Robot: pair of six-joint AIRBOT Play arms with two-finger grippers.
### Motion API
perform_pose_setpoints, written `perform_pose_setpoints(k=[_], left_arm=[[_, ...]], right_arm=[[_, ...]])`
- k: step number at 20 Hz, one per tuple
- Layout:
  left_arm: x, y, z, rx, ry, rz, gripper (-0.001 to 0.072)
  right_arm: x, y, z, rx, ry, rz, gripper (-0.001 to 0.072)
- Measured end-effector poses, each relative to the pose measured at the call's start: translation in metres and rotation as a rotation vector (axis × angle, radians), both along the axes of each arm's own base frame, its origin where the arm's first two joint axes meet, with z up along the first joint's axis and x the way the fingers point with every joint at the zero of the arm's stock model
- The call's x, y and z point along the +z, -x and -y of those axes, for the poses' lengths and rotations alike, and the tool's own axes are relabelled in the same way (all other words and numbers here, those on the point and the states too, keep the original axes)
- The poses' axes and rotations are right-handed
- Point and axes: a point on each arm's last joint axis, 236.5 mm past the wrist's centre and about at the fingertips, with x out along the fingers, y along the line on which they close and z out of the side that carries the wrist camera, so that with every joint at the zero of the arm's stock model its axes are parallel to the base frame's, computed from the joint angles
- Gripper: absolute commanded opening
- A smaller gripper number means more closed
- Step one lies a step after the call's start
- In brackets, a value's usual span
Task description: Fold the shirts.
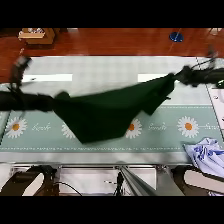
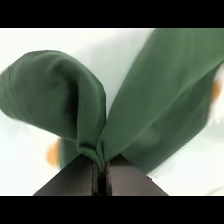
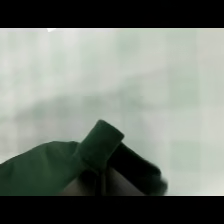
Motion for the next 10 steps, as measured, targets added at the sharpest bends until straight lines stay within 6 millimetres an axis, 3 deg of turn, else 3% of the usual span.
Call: perform_pose_setpoints(k=[3, 5, 7, 10], left_arm=[[0.097, -0.021, -0.012, 0.032, -0.023, 0.244, 0.0030], [0.160, -0.022, -0.021, 0.058, -0.043, 0.398, 0.0030], [0.216, -0.013, -0.025, 0.073, -0.054, 0.537, 0.0030], [0.283, 0.011, -0.029, 0.091, -0.069, 0.709, 0.0029]], right_arm=[[0.108, 0.007, 0.015, -0.038, 0.093, 0.250, 0.0033], [0.181, 0.020, 0.016, -0.058, 0.156, 0.421, 0.0033], [0.247, 0.039, 0.015, -0.087, 0.219, 0.575, 0.0033], [0.339, 0.075, 0.006, -0.130, 0.278, 0.784, 0.0032]])
